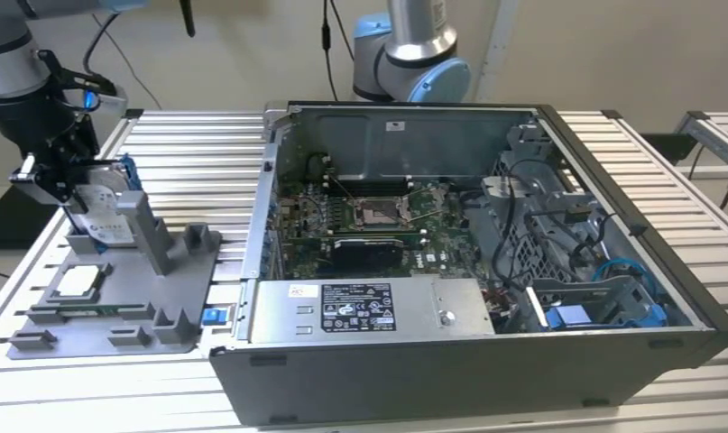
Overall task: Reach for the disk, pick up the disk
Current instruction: 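Pick up the disk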
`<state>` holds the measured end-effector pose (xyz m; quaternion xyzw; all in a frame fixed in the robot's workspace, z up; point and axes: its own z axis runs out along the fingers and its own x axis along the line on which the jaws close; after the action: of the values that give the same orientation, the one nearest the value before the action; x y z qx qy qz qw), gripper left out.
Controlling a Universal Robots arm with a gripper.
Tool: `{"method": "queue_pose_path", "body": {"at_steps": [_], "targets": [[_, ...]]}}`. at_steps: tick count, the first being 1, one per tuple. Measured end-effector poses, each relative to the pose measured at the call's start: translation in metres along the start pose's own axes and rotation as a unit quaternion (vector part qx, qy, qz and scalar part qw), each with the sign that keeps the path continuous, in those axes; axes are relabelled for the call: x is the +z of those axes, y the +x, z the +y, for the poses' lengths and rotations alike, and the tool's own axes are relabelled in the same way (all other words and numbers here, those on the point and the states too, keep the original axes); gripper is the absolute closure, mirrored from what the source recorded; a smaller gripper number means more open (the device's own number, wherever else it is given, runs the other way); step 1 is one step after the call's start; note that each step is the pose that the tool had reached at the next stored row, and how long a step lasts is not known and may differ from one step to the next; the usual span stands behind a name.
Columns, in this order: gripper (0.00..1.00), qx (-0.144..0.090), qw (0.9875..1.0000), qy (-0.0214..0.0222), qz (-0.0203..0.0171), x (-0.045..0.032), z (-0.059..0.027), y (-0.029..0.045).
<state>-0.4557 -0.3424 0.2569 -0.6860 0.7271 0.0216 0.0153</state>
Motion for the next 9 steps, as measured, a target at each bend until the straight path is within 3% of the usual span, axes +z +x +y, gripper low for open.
{"method": "queue_pose_path", "body": {"at_steps": [9], "targets": [[0.00, 0.000, 1.0000, 0.0003, -0.0002, 0.0004, 0.0001, 0.0000]]}}
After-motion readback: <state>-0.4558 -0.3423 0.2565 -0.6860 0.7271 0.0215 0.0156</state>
